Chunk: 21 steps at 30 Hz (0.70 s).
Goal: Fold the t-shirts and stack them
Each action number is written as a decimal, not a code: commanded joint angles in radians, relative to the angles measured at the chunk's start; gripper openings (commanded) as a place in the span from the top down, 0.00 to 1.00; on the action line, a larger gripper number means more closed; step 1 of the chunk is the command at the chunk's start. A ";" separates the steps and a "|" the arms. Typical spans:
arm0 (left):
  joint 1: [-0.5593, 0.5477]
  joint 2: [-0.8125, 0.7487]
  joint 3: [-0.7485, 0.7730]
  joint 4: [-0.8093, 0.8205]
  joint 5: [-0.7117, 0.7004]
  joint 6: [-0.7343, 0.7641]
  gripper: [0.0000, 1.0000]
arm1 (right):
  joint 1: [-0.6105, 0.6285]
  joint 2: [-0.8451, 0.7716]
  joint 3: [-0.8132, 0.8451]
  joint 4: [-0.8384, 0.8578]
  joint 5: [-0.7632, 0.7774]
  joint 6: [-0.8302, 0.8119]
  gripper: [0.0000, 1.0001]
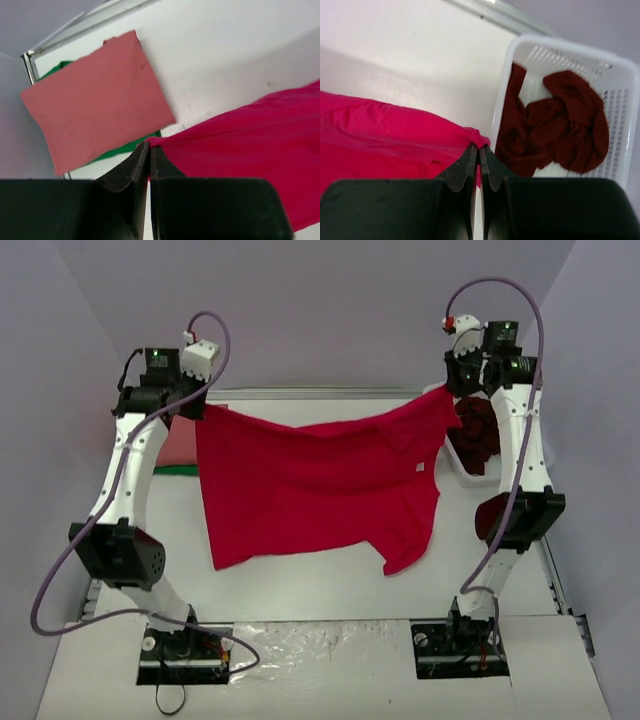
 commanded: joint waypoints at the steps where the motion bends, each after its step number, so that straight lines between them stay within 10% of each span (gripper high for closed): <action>1: 0.008 0.026 0.200 -0.029 -0.028 -0.058 0.98 | -0.006 0.048 0.243 -0.004 0.008 0.052 1.00; 11: 0.008 -0.194 0.388 0.000 -0.046 -0.092 0.98 | -0.007 -0.198 0.308 0.113 0.024 0.096 1.00; 21: 0.008 -0.581 -0.134 0.000 -0.072 -0.038 0.97 | -0.007 -0.716 -0.186 0.121 0.024 0.084 1.00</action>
